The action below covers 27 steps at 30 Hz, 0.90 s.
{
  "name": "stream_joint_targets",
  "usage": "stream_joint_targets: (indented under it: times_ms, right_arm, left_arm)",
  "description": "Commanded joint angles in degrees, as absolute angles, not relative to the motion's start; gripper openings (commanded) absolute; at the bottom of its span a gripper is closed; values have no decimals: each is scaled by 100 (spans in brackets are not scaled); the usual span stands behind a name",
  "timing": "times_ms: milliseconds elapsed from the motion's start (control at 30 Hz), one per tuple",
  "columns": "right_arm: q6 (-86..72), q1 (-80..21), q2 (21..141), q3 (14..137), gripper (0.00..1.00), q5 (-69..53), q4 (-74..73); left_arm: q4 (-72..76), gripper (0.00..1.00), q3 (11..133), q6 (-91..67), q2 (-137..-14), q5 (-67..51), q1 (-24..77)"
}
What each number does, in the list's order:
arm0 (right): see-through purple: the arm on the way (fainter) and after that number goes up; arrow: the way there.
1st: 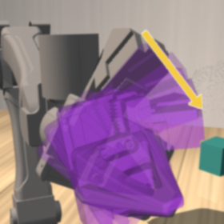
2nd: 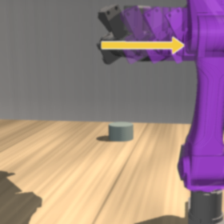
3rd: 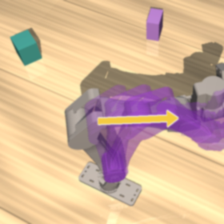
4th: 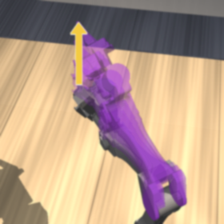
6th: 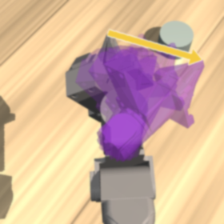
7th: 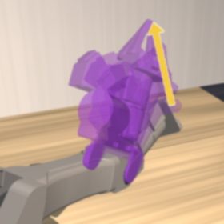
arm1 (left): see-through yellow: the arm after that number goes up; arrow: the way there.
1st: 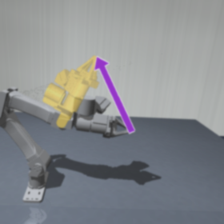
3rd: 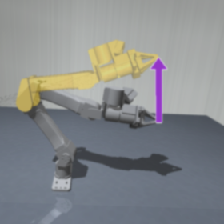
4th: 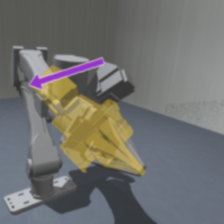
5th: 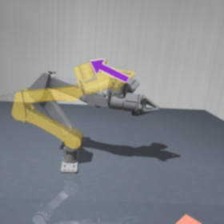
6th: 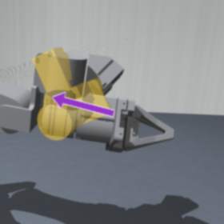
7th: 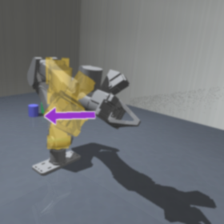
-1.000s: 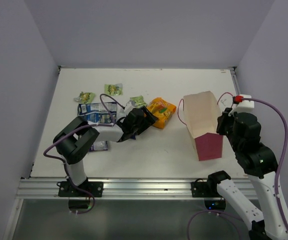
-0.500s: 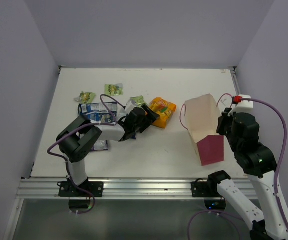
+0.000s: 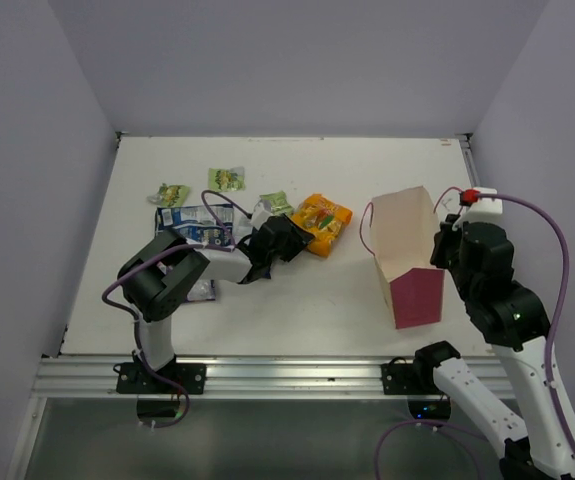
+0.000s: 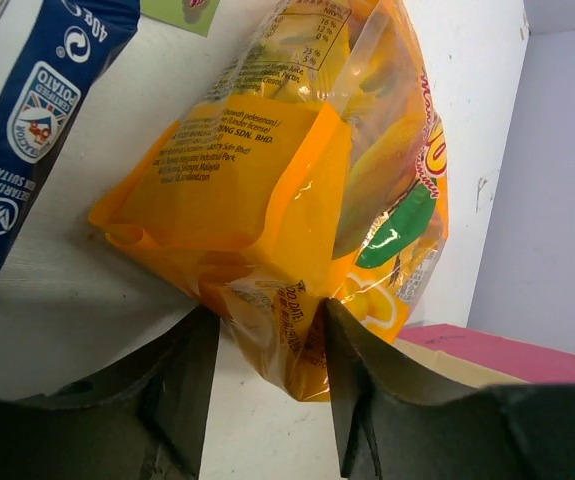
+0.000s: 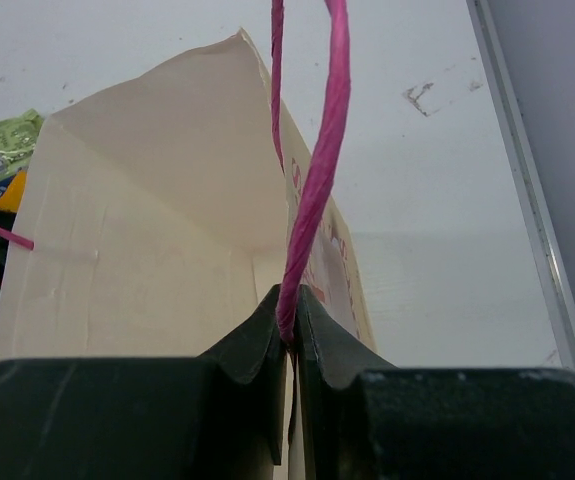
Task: Place the snacks into the paper bag
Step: Pick up the snack from the center of the board.
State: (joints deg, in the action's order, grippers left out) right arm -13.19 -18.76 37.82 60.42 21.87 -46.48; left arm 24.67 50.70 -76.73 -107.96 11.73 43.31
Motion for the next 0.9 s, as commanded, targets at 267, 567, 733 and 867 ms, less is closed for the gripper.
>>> stream_joint_targets:
  times_ms: [267, 567, 733, 867]
  right_arm:
    - [-1257, -1960, 4043, 6047, 10, 2636, -4351]
    - [-1143, -1951, 4596, 6468, 3, 3111, -4518]
    - [-1064, -1960, 4833, 6583, 0, 3155, -4500]
    - [-932, -1960, 4939, 6776, 0, 3208, -4500]
  left_arm:
    - [2611, 15, 4939, -6048, -10249, 441, 4122]
    - [1752, 0, 5465, -4626, -9371, -668, 3797]
    - [907, 0, 5915, -4193, -8905, -922, 3718]
    - [642, 0, 6020, -4122, -8570, -1186, 3586]
